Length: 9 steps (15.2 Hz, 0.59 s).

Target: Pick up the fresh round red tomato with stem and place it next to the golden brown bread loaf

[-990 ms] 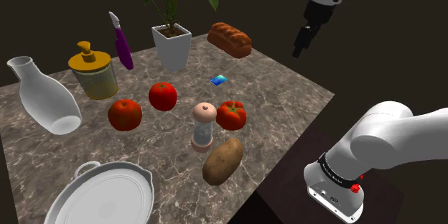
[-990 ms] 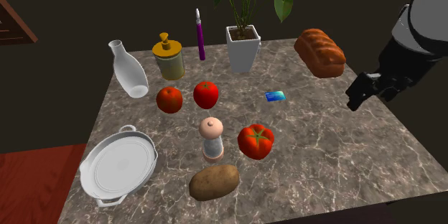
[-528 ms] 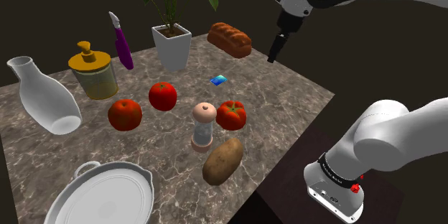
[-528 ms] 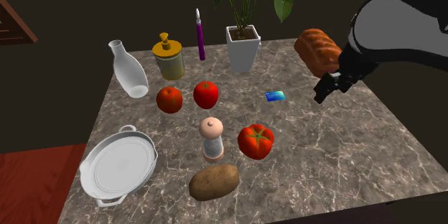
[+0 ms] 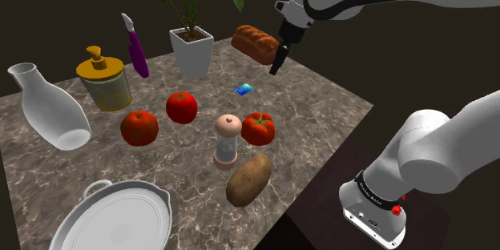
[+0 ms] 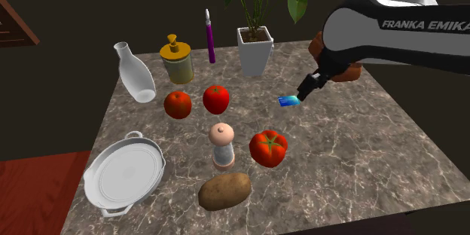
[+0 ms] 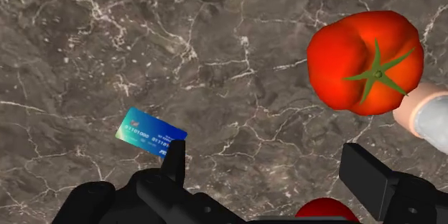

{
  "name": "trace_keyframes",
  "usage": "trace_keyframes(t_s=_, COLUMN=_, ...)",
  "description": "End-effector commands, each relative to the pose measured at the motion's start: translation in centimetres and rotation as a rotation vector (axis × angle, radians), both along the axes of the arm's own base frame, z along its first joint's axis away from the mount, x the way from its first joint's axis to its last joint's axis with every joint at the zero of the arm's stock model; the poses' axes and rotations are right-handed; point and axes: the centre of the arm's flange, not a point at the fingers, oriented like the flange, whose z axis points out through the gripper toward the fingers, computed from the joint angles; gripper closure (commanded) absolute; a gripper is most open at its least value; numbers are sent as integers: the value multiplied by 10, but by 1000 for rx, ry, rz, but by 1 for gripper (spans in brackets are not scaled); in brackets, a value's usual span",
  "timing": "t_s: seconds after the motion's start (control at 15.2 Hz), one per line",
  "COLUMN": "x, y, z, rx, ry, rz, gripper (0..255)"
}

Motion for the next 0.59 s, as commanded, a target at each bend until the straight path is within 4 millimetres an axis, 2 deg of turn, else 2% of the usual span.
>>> trace_keyframes(t_s=0.0, x=14, y=18, z=-11, rx=24, ry=-18, rz=56, gripper=0)
trace_keyframes(t_s=0.53, x=65, y=87, z=-42, rx=117, ry=-87, rz=272, gripper=0)
